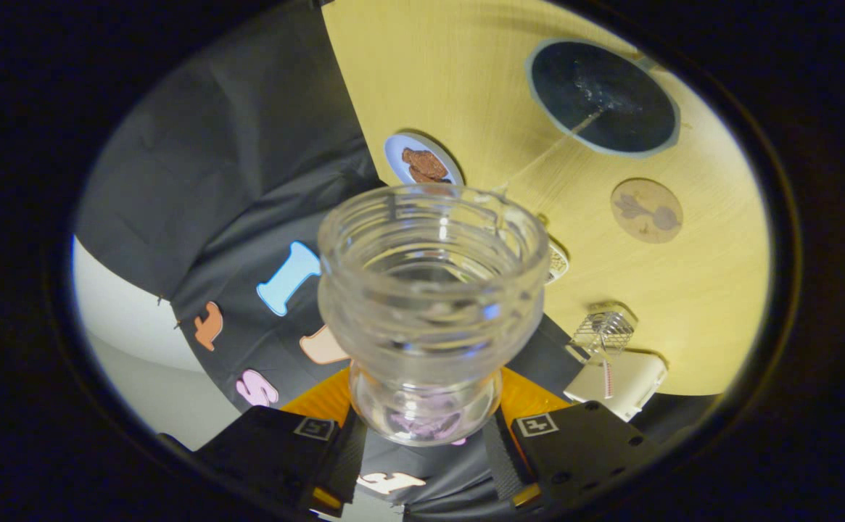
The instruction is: Take the bottle from table, then pour the juice into the cup, finally place the bottle on the coaster
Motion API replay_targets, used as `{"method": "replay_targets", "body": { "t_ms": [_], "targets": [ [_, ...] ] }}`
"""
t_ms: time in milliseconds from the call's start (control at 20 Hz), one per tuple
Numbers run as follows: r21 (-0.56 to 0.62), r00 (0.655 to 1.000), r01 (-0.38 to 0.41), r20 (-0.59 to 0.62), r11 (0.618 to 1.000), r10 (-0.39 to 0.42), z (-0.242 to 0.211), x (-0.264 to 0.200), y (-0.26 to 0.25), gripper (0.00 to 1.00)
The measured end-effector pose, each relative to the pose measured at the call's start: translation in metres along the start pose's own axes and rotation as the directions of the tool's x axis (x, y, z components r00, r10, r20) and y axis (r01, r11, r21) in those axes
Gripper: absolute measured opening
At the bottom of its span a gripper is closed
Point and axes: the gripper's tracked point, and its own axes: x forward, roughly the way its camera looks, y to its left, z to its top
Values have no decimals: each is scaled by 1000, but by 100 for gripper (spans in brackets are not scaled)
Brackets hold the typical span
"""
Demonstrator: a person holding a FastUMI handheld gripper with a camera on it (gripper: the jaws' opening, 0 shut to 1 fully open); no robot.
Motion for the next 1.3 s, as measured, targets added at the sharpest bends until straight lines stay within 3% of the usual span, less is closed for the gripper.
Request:
{"method": "replay_targets", "body": {
  "t_ms": [350, 500, 650, 750, 900, 1100, 1300],
  "targets": [
    [-187, 996, 93, 23, 978, -91, -3, -4, -30, 80],
    [-345, 987, 161, 53, 925, -152, -1, -8, -53, 80],
    [-508, 967, 251, 96, 824, -235, 1, -16, -73, 80],
    [-620, 934, 346, 160, 704, -319, 8, -27, -92, 80],
    [-756, 885, 438, 268, 486, -380, 12, -42, -109, 80],
    [-853, 836, 501, 435, 142, -335, 21, -57, -107, 80],
    [-845, 803, 522, 534, -120, -265, 19, -62, -111, 80]
  ]
}}
